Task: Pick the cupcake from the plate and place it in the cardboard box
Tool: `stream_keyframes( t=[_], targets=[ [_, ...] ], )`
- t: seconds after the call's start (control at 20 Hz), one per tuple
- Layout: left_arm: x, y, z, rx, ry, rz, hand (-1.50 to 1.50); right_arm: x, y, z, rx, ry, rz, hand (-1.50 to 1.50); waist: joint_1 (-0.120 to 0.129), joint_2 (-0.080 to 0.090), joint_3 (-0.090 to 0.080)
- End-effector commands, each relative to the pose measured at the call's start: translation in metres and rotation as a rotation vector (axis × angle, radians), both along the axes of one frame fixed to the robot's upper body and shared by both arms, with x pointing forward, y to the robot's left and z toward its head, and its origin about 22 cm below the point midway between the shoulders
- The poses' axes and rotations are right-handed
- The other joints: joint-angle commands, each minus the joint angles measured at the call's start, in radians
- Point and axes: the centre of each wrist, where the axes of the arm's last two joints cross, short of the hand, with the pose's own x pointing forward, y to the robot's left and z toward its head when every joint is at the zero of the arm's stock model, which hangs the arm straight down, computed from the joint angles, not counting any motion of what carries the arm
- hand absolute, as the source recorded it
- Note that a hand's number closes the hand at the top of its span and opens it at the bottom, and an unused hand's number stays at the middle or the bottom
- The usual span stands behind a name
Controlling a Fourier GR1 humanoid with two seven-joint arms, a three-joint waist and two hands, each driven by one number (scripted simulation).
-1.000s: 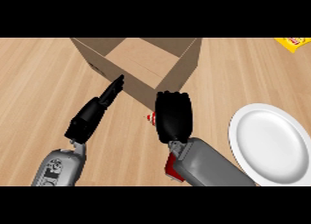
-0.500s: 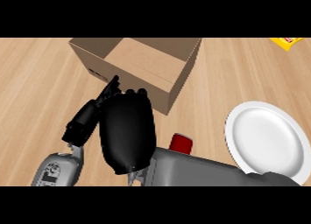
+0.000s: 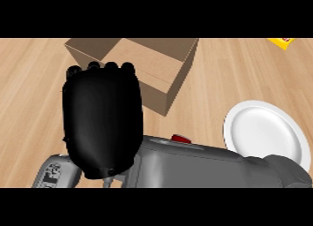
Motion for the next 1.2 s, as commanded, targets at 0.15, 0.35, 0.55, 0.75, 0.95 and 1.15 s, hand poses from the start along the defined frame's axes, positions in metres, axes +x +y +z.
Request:
stream_keyframes(
  t=[0.15, 0.35, 0.55, 0.75, 0.95, 1.15],
  targets=[
    [0.006, -0.003, 0.0, 0.009, -0.005, 0.019, 0.0, 0.013, 0.013, 0.031, 0.105, 0.049, -0.235, 1.5, -0.016, 0.004, 0.0],
    [-0.001, -0.009, 0.005, 0.004, -0.015, 0.011, 0.0, 0.037, 0.015, 0.046, 0.112, 0.045, -0.263, 1.5, -0.008, 0.005, 0.001],
    [0.01, 0.011, 0.004, -0.007, -0.026, 0.038, 0.0, 0.056, 0.009, 0.041, 0.159, 0.053, -0.261, 1.5, -0.02, 0.009, 0.001],
    [0.005, 0.001, 0.013, -0.003, -0.012, 0.007, 0.0, 0.084, 0.006, 0.05, 0.198, 0.043, -0.285, 1.5, -0.011, 0.011, 0.001],
    [-0.011, 0.021, -0.011, 0.02, -0.013, 0.021, 0.0, 0.107, -0.001, 0.054, 0.171, 0.047, -0.323, 1.5, -0.013, 0.011, 0.001],
    [-0.005, 0.0, 0.009, 0.004, -0.012, 0.026, 0.0, 0.132, -0.009, 0.03, 0.127, 0.059, -0.356, 1.5, -0.016, 0.011, 0.002]
  ],
)
